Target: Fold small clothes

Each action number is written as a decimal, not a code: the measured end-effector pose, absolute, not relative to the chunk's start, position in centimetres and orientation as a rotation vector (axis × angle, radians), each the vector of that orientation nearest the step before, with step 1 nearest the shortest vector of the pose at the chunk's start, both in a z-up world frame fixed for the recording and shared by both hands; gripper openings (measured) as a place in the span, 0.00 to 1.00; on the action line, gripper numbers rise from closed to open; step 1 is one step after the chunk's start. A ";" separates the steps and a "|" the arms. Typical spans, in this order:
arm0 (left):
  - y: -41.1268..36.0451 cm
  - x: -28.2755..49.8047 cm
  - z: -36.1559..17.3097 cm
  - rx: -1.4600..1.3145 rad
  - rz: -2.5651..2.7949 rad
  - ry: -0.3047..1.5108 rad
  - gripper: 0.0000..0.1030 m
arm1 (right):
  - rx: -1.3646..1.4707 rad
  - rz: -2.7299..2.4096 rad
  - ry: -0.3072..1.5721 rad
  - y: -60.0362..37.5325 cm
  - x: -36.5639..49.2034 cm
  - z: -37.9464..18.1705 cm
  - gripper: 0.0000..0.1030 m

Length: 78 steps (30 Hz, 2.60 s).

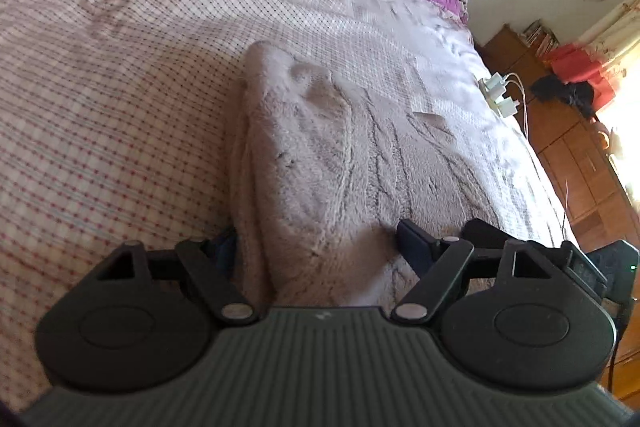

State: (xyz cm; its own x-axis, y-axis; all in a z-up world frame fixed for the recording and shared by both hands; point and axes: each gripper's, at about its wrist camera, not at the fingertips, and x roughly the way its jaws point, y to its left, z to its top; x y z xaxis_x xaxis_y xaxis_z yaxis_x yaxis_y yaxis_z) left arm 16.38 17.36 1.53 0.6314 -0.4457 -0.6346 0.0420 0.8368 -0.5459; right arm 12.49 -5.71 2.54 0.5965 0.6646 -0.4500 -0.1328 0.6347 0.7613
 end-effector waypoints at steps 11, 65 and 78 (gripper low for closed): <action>18.5 15.7 2.5 -0.637 -0.313 0.825 0.39 | 0.834 0.523 0.789 -7.0 12.6 5.7 0.51; 7.8 -1.6 6.3 -0.192 -0.233 0.777 0.64 | 0.492 0.261 0.658 -13.7 -15.5 9.6 0.80; 4.5 -3.2 3.5 -0.077 -0.171 0.833 0.73 | 0.321 0.228 0.769 -10.7 -16.8 7.2 0.96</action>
